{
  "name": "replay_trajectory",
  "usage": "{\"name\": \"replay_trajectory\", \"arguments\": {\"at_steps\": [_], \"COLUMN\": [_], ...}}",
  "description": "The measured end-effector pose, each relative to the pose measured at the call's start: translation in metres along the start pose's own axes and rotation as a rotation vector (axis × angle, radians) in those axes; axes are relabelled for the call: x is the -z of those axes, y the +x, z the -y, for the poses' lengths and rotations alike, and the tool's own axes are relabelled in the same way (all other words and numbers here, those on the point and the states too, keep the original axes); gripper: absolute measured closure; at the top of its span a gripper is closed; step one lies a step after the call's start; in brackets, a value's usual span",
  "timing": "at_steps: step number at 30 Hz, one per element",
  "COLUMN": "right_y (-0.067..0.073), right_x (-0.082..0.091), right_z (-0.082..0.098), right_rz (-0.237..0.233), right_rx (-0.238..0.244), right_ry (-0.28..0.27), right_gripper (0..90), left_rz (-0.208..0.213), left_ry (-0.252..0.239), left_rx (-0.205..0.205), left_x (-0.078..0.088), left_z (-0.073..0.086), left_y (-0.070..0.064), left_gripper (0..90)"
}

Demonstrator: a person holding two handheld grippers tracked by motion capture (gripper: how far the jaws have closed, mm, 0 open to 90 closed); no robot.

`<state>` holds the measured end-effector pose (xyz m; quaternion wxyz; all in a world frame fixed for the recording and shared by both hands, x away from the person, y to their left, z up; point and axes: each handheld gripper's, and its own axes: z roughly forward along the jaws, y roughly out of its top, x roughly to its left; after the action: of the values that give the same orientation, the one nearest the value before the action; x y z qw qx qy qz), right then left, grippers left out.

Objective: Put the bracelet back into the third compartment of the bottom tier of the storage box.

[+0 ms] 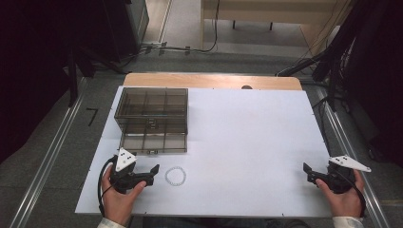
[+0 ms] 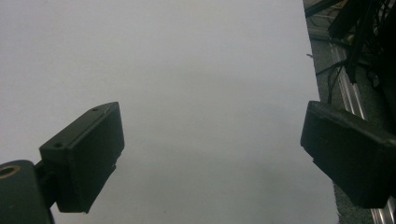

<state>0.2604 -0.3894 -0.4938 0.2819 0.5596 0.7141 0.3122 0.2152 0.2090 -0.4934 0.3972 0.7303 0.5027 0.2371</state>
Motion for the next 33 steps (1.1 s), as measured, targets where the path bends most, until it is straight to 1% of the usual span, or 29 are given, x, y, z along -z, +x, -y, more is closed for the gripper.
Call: {"name": "replay_trajectory", "arguments": {"at_steps": [3,4,12,14,19,22,26,27,33], "right_y": [0.000,0.000,0.000,0.000,0.000,0.000,0.001,0.001,0.001], "right_x": [0.000,0.000,0.000,0.000,0.000,0.001,0.001,0.001,0.001], "right_z": [0.000,0.000,0.000,0.000,0.000,0.000,0.000,0.000,0.000], "right_rz": [0.002,0.002,0.004,0.005,0.006,0.007,0.009,0.008,0.008], "right_rx": [0.002,0.003,0.005,0.008,0.008,0.007,0.005,0.003,0.007], "right_ry": [-0.002,-0.002,-0.002,-0.003,-0.001,-0.002,0.001,0.002,0.000], "right_gripper": [4.6,4.6,4.6,4.6,4.6,4.6,4.6,4.6,4.6], "left_rz": [-0.002,0.003,0.008,0.003,0.013,0.018,0.036,0.040,0.039], "left_ry": [0.008,0.013,0.025,0.028,0.035,0.046,0.063,0.072,0.090], "left_rx": [-0.007,-0.014,-0.019,-0.020,-0.027,-0.032,-0.039,-0.049,-0.060], "left_x": [-0.001,-0.003,-0.006,-0.007,-0.010,-0.013,-0.017,-0.018,-0.023], "left_z": [0.000,0.000,-0.001,-0.002,-0.002,-0.002,-0.003,-0.003,-0.003], "left_y": [-0.001,-0.002,-0.004,-0.005,-0.007,-0.009,-0.012,-0.014,-0.018], "left_gripper": [6.5,6.5,6.5,6.5,6.5,6.5,6.9,7.0,7.0]}}
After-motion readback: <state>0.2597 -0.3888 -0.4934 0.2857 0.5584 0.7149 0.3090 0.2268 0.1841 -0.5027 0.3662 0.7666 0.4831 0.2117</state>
